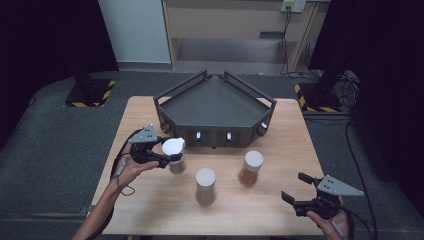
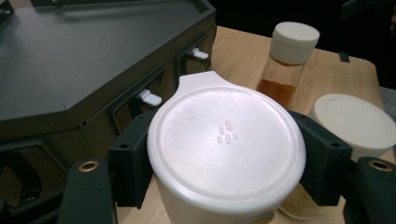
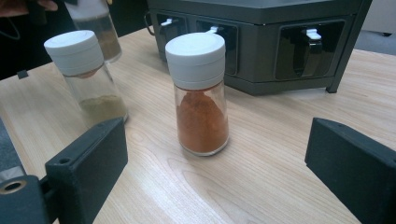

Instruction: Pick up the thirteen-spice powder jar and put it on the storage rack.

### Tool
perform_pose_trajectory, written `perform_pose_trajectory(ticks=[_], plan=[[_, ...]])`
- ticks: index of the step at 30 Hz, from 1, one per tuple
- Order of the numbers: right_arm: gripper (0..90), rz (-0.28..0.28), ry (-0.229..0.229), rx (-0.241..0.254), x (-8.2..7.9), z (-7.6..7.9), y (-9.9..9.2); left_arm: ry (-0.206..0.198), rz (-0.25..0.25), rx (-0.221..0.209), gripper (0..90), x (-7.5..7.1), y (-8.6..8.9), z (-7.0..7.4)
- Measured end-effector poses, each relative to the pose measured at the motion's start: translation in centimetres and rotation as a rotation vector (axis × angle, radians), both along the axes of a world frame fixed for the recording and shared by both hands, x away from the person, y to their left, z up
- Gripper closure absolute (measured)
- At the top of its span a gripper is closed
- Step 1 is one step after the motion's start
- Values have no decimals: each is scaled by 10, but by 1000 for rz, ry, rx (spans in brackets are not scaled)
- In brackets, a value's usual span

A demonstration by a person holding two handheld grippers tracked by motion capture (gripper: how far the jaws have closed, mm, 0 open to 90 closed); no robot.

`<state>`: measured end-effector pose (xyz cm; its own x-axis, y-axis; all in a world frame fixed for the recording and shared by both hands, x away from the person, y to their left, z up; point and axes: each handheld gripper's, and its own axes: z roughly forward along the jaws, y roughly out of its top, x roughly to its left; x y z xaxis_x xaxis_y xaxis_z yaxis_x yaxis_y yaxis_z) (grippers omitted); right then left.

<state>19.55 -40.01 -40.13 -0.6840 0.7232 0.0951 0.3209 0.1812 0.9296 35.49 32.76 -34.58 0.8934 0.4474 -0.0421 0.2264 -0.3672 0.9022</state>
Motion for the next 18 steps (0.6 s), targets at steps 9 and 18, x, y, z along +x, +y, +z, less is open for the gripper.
perform_pose_trajectory(ticks=[9, 18], plan=[[62, 0, 1, 2, 0, 0, 0, -14, -32, -3, 300, 8, -1, 23], [62, 0, 1, 2, 0, 0, 0, -32, -60, 2, 300, 16, -8, 47]])
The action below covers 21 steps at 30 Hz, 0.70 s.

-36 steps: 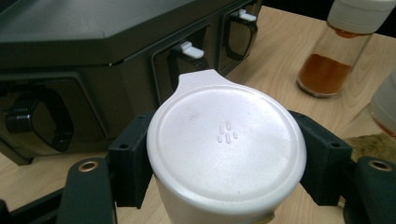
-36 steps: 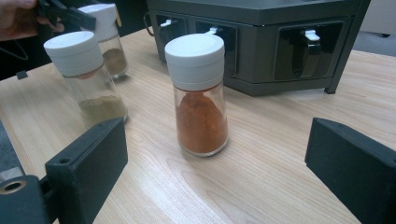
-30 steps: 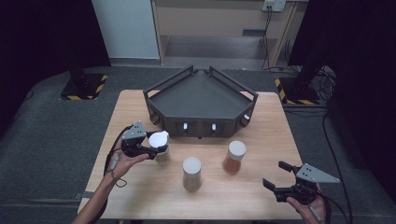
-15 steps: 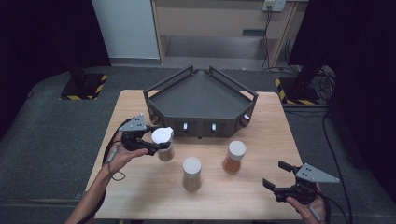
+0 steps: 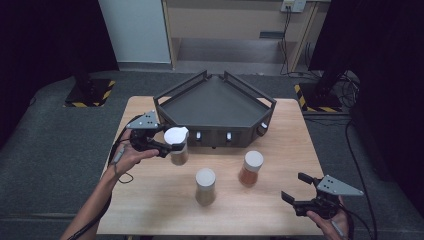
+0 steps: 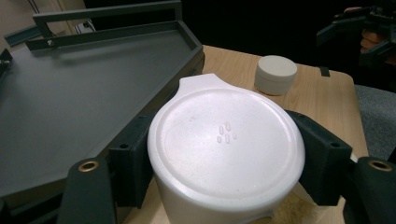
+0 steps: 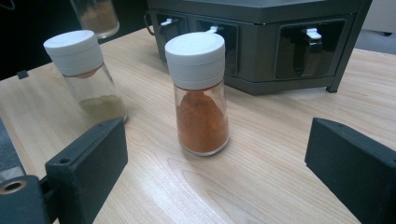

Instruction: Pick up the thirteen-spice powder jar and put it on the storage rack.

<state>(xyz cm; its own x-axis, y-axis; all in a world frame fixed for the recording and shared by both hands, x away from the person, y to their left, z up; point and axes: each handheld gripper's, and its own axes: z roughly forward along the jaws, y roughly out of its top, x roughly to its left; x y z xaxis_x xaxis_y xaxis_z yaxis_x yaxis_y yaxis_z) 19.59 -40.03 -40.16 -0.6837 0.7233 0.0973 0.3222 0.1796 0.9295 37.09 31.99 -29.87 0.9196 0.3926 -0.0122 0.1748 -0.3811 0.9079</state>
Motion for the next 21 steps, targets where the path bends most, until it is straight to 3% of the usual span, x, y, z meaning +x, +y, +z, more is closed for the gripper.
perform_pose_trajectory(ticks=[21], plan=[[63, -2, 7, 2, 1, 0, 0, -32, -7, -4, 301, 22, -12, 41]])
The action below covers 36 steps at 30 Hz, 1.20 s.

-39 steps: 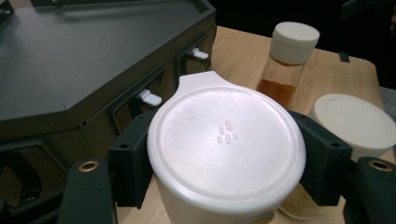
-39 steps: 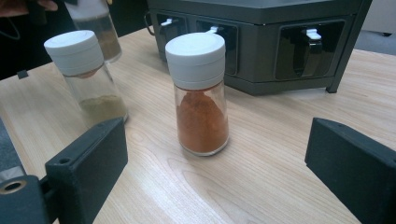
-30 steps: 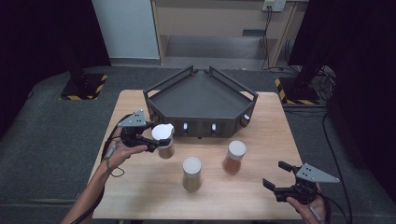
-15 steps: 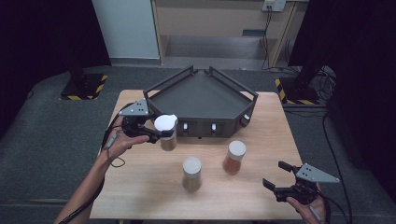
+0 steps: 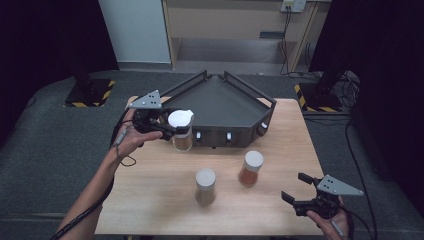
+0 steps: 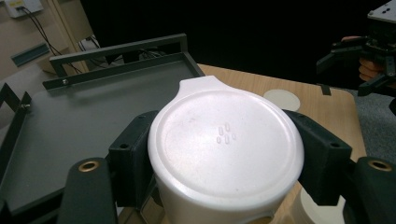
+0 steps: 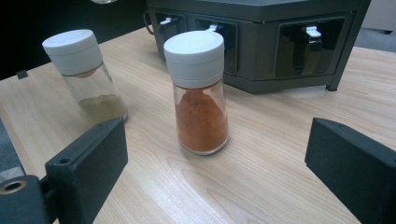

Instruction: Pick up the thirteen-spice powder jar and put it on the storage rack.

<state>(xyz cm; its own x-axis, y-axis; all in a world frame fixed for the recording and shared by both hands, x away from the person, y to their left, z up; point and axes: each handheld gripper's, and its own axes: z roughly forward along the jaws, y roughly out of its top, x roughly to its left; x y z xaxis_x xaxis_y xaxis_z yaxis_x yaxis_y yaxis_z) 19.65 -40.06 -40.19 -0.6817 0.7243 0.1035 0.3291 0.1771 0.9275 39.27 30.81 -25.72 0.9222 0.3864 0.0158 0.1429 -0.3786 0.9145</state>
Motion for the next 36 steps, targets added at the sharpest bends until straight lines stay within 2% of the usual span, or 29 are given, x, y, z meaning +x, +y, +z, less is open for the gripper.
perform_pose_trajectory(ticks=[9, 24, 36], plan=[[62, 1, 0, 1, 0, 0, 0, -14, 33, 21, 301, 11, -9, 13], [62, 1, -2, 3, -1, 0, -1, -44, 189, 29, 302, 26, -30, 24], [62, 2, -1, 5, 0, 0, -2, -38, 288, 30, 302, 42, -41, 15]])
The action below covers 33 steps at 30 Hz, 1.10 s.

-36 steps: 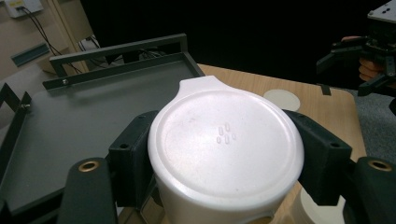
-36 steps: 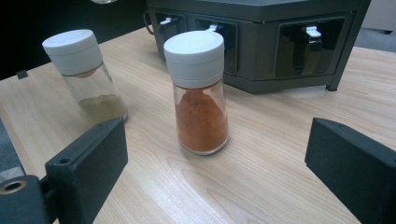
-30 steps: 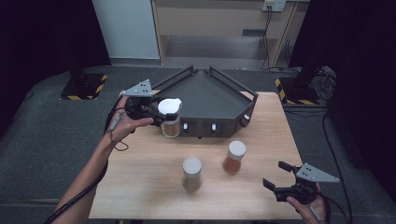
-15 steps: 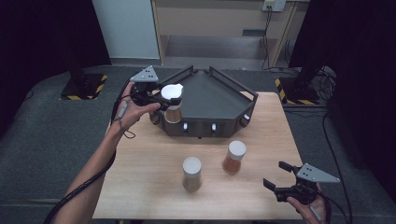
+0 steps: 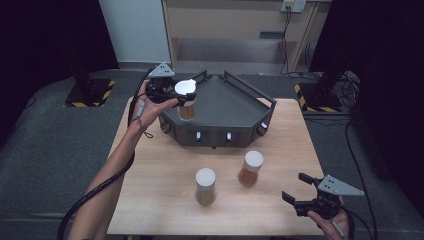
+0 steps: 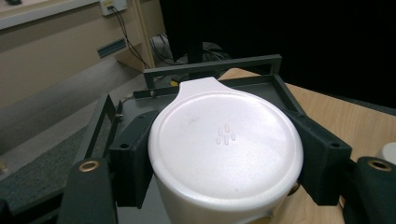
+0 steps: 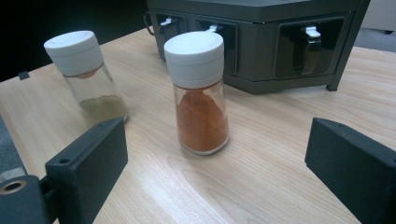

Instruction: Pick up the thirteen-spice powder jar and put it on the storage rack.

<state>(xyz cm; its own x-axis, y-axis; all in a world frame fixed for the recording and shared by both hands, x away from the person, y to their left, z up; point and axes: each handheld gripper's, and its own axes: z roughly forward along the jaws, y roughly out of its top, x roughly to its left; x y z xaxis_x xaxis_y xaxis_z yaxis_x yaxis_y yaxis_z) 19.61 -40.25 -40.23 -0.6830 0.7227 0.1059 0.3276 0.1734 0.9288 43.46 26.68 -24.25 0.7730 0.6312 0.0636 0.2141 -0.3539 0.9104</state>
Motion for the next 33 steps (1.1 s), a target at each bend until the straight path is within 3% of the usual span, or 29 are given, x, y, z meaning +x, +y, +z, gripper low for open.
perform_pose_trajectory(ticks=[12, 33], plan=[[62, 0, 1, -1, 0, 0, 0, 4, 54, -9, 302, 12, -8, -9], [62, -2, 2, 0, 0, 0, 0, 36, 133, -22, 302, 24, -7, -33]])
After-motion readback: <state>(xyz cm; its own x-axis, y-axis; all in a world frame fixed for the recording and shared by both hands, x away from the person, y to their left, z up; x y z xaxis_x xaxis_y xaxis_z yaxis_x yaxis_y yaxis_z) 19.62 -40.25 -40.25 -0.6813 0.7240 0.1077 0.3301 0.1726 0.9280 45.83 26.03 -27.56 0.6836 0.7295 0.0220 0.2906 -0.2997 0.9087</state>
